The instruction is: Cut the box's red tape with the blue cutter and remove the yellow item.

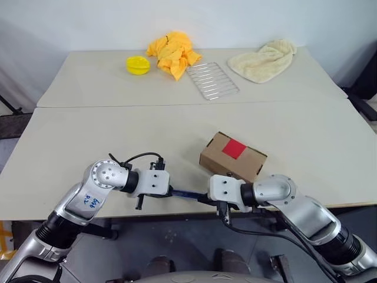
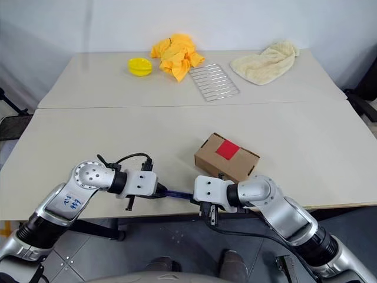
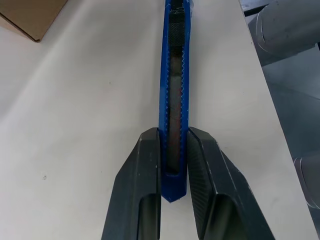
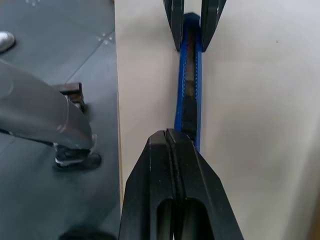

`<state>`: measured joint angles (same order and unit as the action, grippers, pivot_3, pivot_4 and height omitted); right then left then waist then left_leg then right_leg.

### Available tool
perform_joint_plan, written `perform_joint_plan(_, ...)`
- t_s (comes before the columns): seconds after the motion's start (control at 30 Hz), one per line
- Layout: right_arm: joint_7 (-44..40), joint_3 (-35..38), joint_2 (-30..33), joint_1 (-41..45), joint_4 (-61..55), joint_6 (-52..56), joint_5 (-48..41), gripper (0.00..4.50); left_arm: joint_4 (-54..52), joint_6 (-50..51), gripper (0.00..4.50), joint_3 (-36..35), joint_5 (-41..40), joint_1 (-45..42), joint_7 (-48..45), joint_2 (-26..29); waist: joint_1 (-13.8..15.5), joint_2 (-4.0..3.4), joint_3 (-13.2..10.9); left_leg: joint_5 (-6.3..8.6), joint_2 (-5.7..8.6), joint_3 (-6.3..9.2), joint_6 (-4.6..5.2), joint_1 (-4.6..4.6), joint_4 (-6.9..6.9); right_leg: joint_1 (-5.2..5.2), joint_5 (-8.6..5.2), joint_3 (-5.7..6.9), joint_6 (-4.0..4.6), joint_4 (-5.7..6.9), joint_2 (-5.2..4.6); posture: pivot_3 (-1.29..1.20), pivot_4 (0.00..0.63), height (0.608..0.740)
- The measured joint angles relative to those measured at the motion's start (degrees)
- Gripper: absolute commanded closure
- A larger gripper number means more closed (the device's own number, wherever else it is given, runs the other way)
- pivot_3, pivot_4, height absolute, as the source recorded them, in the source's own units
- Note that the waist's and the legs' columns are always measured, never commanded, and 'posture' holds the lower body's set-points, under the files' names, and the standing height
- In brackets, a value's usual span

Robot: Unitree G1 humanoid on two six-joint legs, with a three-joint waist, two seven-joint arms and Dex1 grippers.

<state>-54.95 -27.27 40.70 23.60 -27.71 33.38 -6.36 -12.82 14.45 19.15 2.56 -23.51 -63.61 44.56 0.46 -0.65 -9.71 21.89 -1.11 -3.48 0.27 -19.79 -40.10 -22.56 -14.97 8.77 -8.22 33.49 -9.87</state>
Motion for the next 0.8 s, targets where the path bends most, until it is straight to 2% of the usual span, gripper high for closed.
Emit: perform_joint_plan(0.8, -1.9, -0.4, -2.7, 0.9, 4.8, -7.1, 4.3, 4.5, -4.4, 3.6, 3.95, -0.8, 0.0, 2.8, 1.2, 1.7, -0.6, -0.01, 0.0, 0.03, -0.05, -0.12, -0.05, 0.1, 0.08, 0.0, -0.02, -0.07, 0.03, -0.01, 0.03, 0.0, 0.15, 0.74)
